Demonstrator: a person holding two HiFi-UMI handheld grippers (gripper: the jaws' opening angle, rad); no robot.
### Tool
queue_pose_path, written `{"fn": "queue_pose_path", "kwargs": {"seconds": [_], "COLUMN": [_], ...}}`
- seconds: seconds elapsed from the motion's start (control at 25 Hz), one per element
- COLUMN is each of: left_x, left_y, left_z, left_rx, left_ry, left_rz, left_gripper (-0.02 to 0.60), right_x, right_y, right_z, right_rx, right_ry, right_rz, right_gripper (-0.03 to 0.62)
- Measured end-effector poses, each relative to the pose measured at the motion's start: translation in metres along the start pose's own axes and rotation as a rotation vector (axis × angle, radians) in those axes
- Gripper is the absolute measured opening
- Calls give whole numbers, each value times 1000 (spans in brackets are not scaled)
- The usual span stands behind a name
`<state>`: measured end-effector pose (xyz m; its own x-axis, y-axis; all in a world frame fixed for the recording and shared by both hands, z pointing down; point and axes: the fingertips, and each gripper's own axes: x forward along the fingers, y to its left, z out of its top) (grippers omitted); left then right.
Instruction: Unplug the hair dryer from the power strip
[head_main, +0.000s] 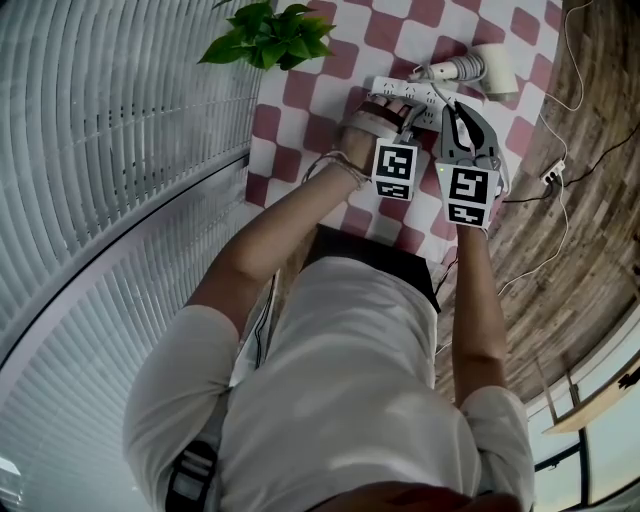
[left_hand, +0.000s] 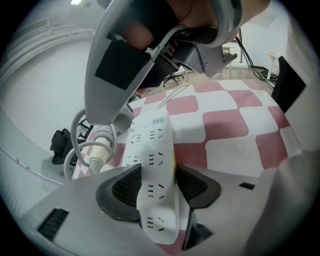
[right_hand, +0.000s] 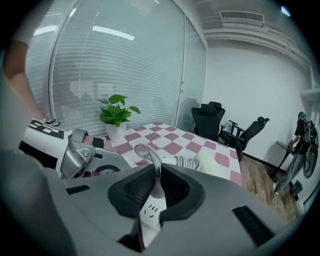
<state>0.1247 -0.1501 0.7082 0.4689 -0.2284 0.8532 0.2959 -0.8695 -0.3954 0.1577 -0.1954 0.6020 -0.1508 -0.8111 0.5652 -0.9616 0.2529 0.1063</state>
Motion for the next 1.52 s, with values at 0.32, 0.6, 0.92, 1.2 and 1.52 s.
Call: {"fn": "queue_pose_path", "kwargs": {"seconds": [0.32, 0.6, 0.92, 1.2, 1.52], "left_x": [2, 1, 4, 6, 4], "left_y": [0, 1, -1, -2, -1], "left_z": [0, 1, 0, -2, 1], "left_rx": [-14, -19, -18, -19, -28], "left_ry": [6, 10, 8, 4, 4], "left_rz": [-8, -9, -5, -4, -9], "left_gripper": [216, 216, 221, 224, 229], "right_x": [-2, 2, 23, 50, 73], "right_y": [-3, -9, -4, -2, -2], "right_z": [-1, 2, 0, 1, 0], "right_rx": [24, 31, 16, -30, -92], "right_ry": [-5, -3, 10, 28, 57], "right_rz": [1, 8, 35, 67, 109], "right_gripper": [58, 58, 60, 60, 60]}}
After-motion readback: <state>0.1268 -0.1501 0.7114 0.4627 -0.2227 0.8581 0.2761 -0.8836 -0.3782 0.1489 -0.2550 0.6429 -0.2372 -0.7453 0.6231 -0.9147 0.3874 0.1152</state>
